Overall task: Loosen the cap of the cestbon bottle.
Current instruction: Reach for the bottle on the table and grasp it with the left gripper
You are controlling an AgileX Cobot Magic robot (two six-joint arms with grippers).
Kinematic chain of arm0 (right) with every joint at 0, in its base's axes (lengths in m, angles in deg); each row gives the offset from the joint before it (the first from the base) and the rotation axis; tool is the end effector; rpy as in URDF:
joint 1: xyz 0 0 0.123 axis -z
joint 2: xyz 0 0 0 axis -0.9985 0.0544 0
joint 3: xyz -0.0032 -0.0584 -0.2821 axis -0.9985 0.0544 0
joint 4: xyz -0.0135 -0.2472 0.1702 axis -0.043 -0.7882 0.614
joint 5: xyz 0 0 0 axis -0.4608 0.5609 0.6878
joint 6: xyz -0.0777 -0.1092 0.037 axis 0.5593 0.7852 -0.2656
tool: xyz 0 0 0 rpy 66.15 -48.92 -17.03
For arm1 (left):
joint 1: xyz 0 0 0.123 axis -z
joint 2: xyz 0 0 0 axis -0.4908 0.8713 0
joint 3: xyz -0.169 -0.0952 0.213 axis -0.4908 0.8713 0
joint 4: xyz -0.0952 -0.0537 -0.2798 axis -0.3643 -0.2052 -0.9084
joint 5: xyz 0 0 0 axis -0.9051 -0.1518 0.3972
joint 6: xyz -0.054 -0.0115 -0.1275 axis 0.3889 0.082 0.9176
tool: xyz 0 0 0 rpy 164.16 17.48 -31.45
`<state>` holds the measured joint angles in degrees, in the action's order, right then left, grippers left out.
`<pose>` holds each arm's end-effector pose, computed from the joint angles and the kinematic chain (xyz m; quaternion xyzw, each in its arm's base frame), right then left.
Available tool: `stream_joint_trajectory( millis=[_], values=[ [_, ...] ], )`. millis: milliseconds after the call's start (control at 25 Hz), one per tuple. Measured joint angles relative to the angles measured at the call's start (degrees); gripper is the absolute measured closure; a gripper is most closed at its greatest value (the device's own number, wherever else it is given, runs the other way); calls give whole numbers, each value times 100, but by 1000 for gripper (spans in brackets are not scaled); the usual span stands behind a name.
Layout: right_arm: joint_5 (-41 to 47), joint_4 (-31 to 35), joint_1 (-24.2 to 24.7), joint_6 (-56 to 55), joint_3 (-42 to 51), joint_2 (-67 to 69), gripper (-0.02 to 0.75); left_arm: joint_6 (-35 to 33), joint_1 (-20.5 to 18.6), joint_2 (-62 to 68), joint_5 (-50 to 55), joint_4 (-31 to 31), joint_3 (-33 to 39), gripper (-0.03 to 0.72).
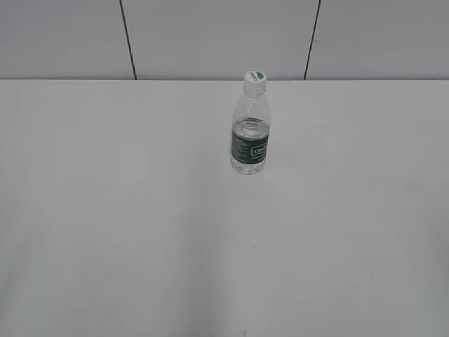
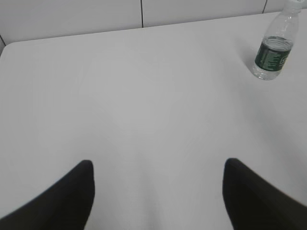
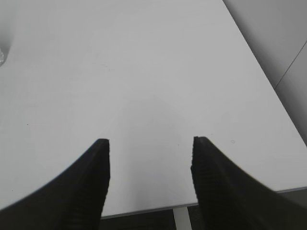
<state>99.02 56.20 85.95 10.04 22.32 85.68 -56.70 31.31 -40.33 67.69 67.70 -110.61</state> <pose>0.0746 -0.0083 0.2766 -0.0279 0.8588 -0.0481 0.5093 0.0718 -0.0112 0.2944 0.0558 0.8374 -0.0193 0.5433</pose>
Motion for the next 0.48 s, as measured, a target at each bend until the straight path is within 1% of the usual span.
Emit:
stream_joint_trajectory(
  millis=[320,480],
  values=[
    [0,0,0,0,0,0,312,0,0,113,-131,-4,-49,192],
    [0,0,0,0,0,0,312,0,0,648,-1068,-158,-390,192]
  ],
)
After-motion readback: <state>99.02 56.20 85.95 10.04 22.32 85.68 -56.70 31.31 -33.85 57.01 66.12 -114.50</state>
